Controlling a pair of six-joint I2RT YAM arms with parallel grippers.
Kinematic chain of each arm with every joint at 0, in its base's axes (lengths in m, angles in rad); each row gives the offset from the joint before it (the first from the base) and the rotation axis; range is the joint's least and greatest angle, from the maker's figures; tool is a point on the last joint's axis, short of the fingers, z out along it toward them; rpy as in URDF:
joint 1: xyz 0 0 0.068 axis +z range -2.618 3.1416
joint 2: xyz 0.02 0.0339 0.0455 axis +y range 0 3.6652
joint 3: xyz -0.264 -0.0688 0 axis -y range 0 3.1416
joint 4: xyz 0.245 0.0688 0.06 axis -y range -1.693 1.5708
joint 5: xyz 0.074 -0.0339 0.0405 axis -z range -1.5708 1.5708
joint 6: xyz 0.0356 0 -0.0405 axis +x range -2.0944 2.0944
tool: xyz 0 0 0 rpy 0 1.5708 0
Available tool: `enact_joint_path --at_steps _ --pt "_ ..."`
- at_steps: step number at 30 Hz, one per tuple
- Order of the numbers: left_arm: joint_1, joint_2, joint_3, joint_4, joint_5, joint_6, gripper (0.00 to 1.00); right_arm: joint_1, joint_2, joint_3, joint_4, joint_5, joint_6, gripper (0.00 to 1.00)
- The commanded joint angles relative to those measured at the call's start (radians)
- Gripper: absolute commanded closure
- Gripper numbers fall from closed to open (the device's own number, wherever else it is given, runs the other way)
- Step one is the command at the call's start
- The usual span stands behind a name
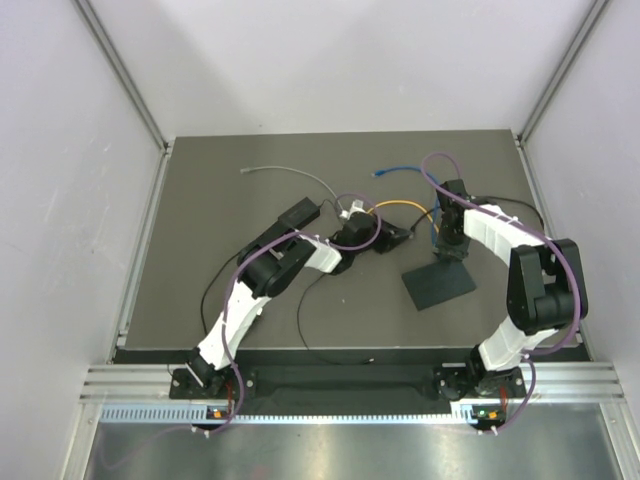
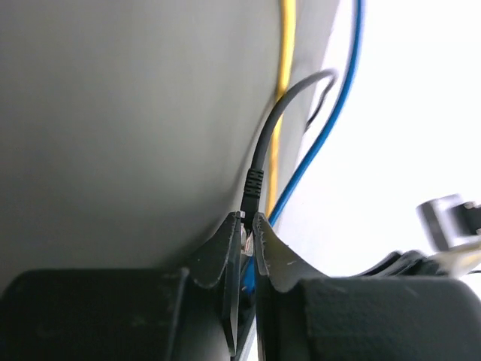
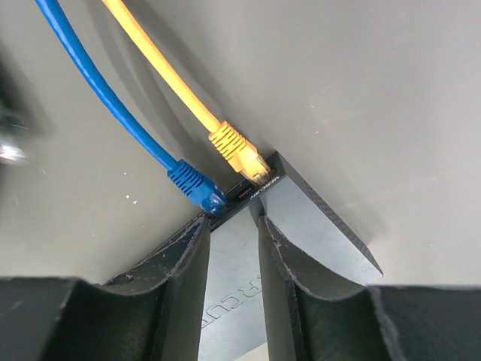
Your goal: Pull the plug from the switch port
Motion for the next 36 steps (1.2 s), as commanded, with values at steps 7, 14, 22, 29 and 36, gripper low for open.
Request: enact_joint_path --at_steps 7,14,22,29,36 --pt "0.057 0.017 -0.020 -0.170 -0.026 0.078 1.00 0.002 0.103 -0.081 -0.051 -0.160 0.014 0.68" --pt "0.159 -0.057 0.225 -0.582 0.052 0.445 1.00 -0.001 0.059 -0.015 -0.116 -0.215 -0.027 0.65" --pt "0.252 -0.040 0.483 -0.835 0.167 0.631 0.64 -0.016 0.016 0.066 -0.196 -0.206 -0.064 0.63" --pt "0.210 -0.084 0.389 -0.632 0.432 0.513 0.62 -0.092 -0.039 0.079 -0.225 -0.212 -0.087 0.61" --pt "0.121 -0.042 0.258 -0.224 0.555 0.226 0.56 -0.164 -0.062 0.075 -0.219 -0.224 -0.112 0.56"
